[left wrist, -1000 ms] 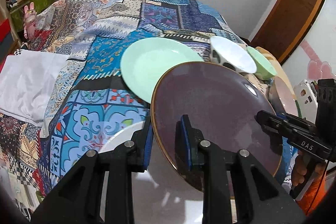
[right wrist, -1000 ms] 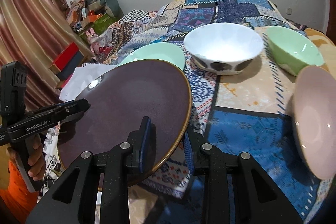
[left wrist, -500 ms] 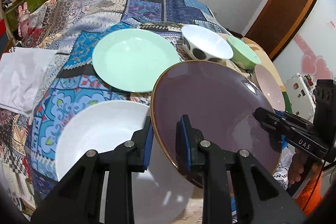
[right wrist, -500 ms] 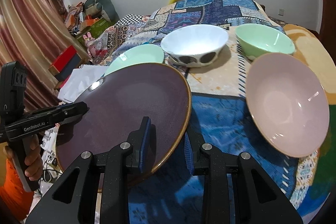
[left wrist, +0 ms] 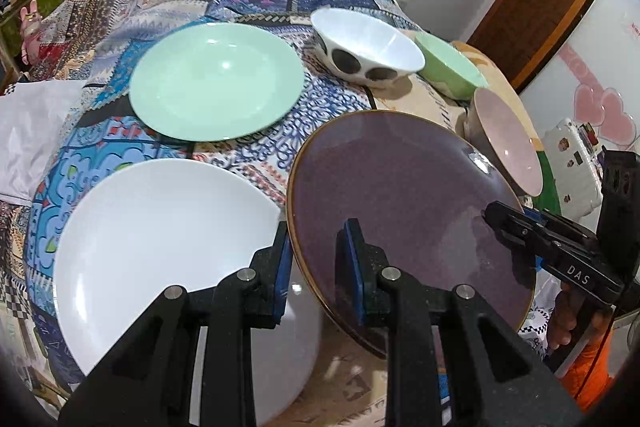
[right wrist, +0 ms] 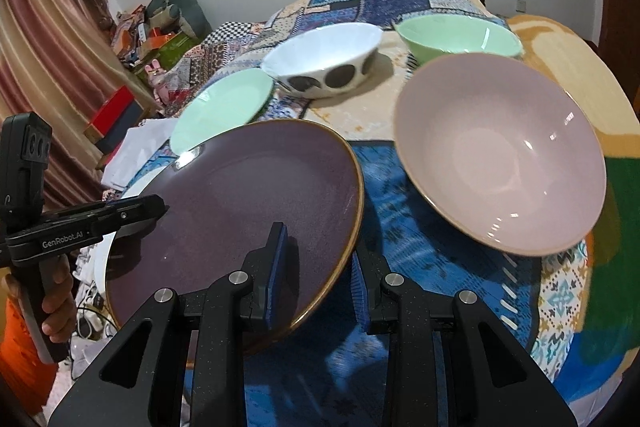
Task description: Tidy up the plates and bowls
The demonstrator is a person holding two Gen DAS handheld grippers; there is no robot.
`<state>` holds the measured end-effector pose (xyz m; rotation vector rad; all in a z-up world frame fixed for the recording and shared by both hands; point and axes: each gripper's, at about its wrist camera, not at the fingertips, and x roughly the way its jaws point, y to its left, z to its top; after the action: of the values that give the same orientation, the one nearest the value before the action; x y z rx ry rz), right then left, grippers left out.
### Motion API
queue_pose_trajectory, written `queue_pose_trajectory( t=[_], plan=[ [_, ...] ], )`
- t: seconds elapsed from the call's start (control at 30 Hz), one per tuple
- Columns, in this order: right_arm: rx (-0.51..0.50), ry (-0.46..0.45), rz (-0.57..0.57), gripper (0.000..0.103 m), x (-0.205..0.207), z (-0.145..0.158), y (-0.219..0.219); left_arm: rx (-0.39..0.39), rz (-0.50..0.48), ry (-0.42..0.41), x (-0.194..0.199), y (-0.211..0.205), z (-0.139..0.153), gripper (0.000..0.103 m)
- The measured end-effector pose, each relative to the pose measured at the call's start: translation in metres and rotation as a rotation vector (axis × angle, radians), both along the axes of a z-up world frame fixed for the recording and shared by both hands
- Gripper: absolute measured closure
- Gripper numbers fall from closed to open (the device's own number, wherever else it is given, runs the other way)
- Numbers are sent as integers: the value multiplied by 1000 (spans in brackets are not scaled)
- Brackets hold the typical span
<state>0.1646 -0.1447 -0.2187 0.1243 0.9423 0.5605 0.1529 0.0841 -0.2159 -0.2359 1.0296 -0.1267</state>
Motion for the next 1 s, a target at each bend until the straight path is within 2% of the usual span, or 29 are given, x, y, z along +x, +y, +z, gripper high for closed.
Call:
queue_pose_trajectory(
  t=[0.5, 0.8, 1.0],
  plan=[
    [-16, 65, -37, 77, 8, -20, -18, 49, -45, 62, 19, -21, -23, 79],
    [-81, 53, -36, 76, 7, -17, -16, 96, -47, 30, 16, -25, -17, 79],
    [-119, 52, -41, 75, 5, -15, -17, 99, -49, 18, 12, -27, -11, 79]
  ],
)
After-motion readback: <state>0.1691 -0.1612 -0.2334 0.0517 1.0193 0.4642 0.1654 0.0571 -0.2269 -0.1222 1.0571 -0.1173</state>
